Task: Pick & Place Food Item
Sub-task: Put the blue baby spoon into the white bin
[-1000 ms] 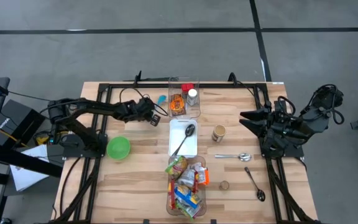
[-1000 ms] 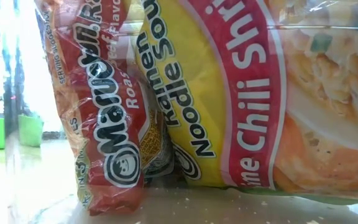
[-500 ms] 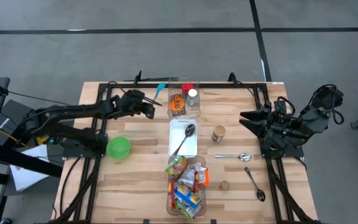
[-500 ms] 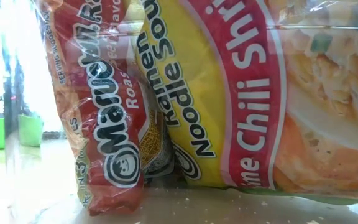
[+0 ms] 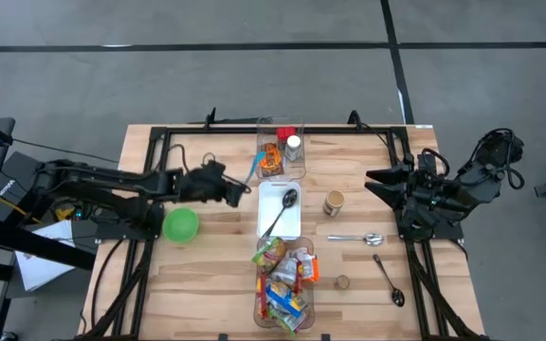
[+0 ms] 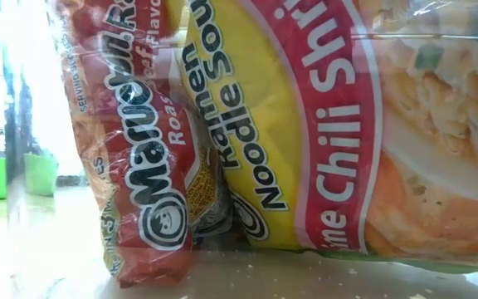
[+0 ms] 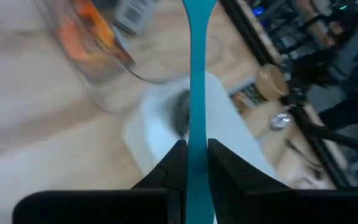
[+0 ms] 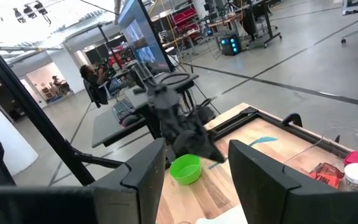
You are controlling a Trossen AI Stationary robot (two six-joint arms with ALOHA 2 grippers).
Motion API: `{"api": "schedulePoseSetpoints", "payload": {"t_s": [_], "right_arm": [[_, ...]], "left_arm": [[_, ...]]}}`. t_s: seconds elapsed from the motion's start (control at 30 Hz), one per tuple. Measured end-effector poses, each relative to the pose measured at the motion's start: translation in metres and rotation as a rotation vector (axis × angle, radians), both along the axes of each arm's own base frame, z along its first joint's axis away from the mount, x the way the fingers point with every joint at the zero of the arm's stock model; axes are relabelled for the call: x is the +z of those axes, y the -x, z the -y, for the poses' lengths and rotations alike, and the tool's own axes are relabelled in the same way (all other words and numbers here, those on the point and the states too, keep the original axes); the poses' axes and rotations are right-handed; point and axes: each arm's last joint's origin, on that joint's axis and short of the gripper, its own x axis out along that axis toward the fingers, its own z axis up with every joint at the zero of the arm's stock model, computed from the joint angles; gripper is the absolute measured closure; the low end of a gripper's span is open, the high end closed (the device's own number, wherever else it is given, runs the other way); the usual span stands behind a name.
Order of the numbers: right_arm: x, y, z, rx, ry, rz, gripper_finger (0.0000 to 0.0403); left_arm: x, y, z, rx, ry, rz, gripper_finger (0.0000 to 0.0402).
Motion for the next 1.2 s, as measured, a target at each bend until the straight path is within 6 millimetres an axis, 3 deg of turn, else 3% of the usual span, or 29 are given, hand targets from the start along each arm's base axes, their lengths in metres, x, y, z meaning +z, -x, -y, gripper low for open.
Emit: {"api": "schedulePoseSetpoints", "payload": {"t_s": [0.2,0.4,0.57,0.97,1.2], "right_arm": [[-0.001,0.0,0.0,0.0,0.009,-0.01,0.0232],[-0.002,0.0,0.0,0.0,0.018,-0.02,0.0232],[-0.003,0.0,0.0,0.0,0.02,-0.023,0.0232],[-0.003,0.0,0.0,0.0,0.022,-0.026,0.0232],[-0.003,0.0,0.0,0.0,0.022,-0.026,0.0232]], "left_arm": [[-0.008,-0.009,0.035,-0.012,0.062,0.042,0.037],[-0.023,-0.025,0.056,-0.028,0.122,0.077,0.037],[-0.034,-0.04,0.059,-0.025,0.141,0.127,0.037],[-0.055,-0.073,0.065,-0.053,0.152,0.038,0.037],[-0.06,-0.078,0.064,-0.031,0.135,0.022,0.037]]}}
